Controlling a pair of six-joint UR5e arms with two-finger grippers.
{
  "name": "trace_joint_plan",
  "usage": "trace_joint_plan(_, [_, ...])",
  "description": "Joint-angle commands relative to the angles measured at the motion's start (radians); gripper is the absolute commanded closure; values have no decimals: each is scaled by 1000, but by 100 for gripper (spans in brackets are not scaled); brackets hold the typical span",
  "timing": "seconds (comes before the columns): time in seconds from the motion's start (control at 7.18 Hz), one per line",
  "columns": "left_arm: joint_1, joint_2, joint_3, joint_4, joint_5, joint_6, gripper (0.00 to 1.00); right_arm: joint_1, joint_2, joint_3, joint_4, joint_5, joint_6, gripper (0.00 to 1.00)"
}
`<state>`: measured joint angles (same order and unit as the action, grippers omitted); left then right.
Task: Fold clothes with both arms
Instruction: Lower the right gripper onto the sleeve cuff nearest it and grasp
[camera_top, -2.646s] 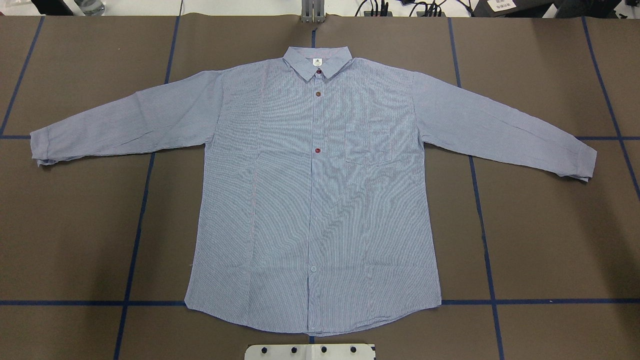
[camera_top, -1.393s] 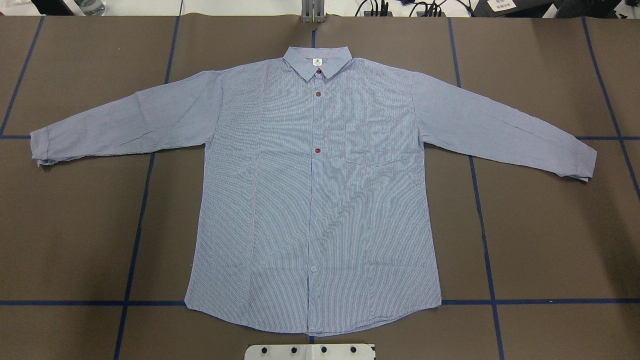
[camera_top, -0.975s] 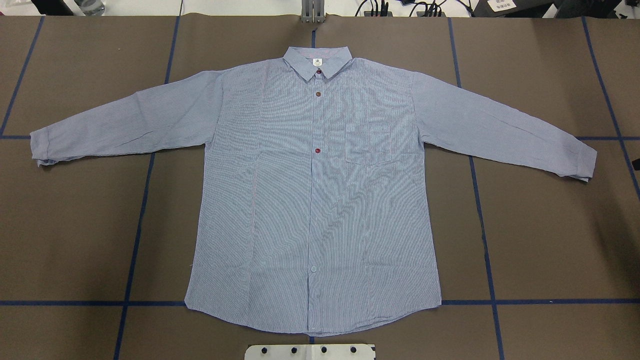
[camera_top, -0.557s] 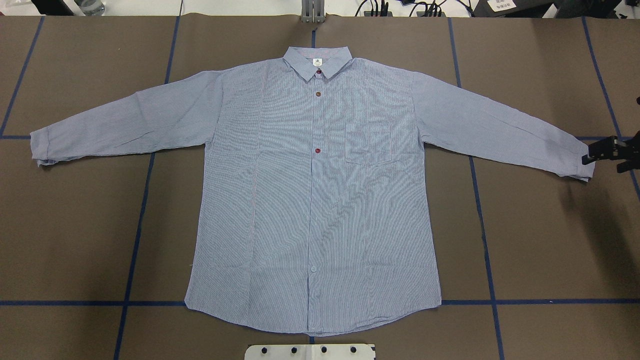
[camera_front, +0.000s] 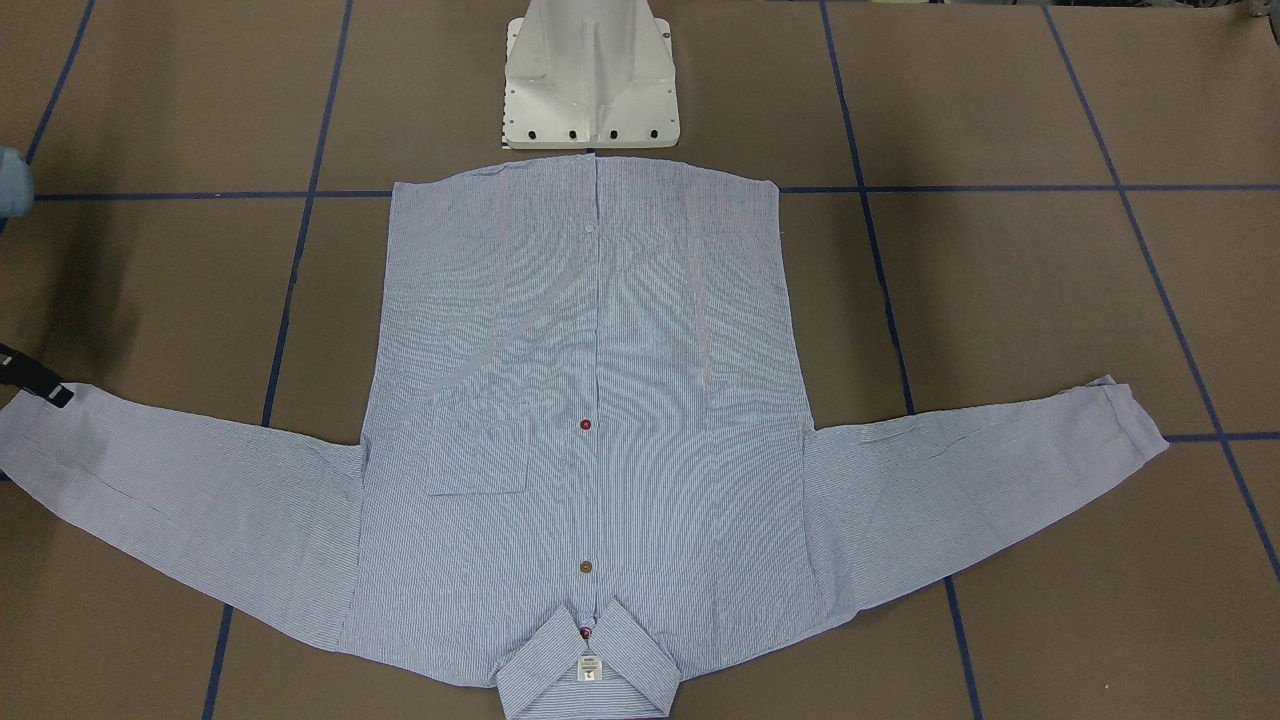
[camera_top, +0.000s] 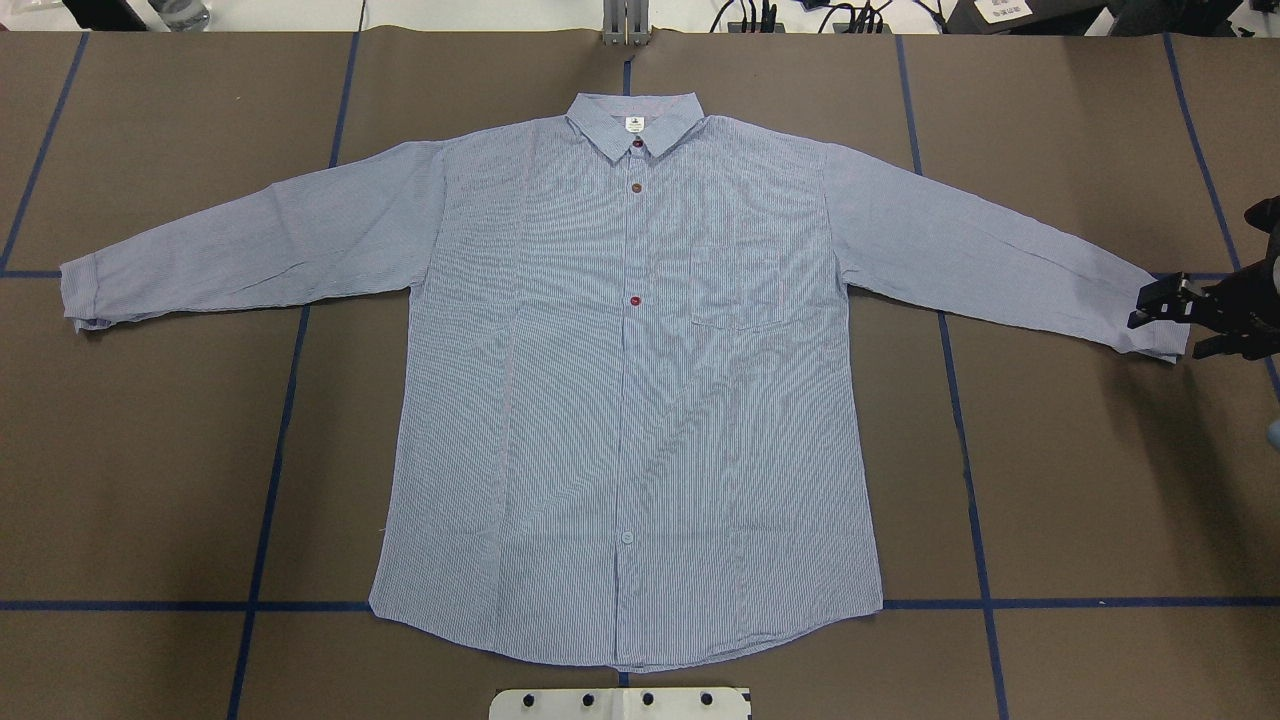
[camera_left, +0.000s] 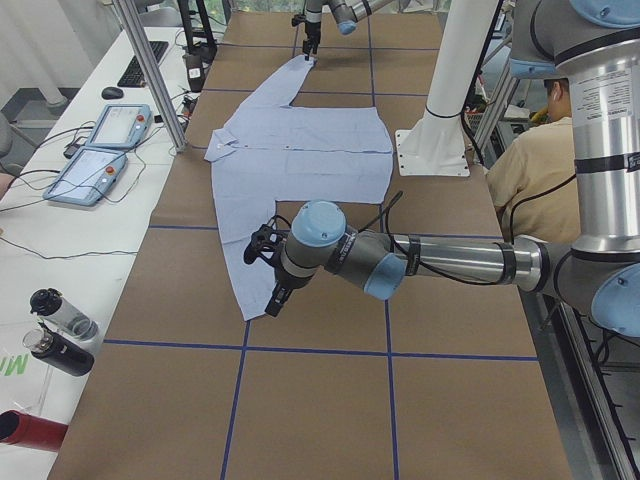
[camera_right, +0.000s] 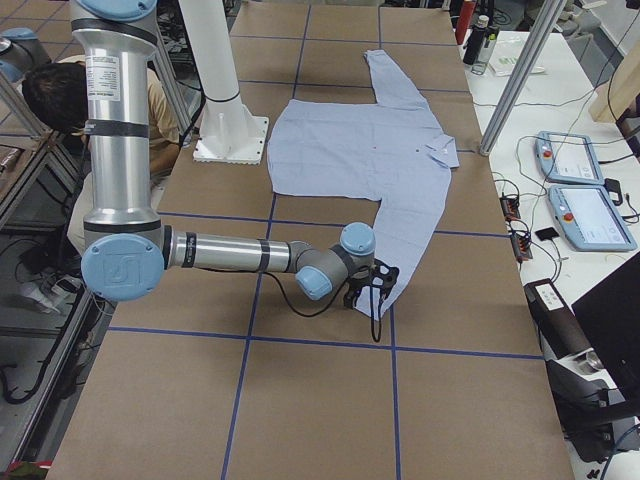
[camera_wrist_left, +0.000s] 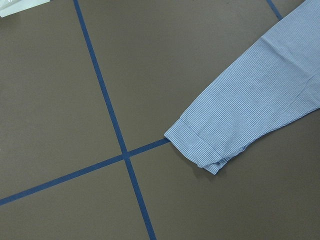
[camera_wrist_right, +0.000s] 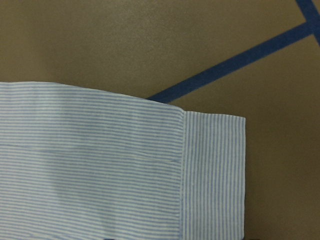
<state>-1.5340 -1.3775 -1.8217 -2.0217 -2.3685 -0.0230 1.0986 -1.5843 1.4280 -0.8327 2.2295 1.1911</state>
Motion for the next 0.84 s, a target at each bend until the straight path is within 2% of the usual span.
trace_joint_plan(0.0, [0,0,-1,0,0,0,0,-2,-3,-1,35,1,99,8])
trace_joint_plan(0.28, [0,0,-1,0,0,0,0,-5,-11,-3,69,2,204,13])
trace_joint_plan(0.7, [0,0,-1,-2,0,0,0,-6,-13,-27,69,1,211,15])
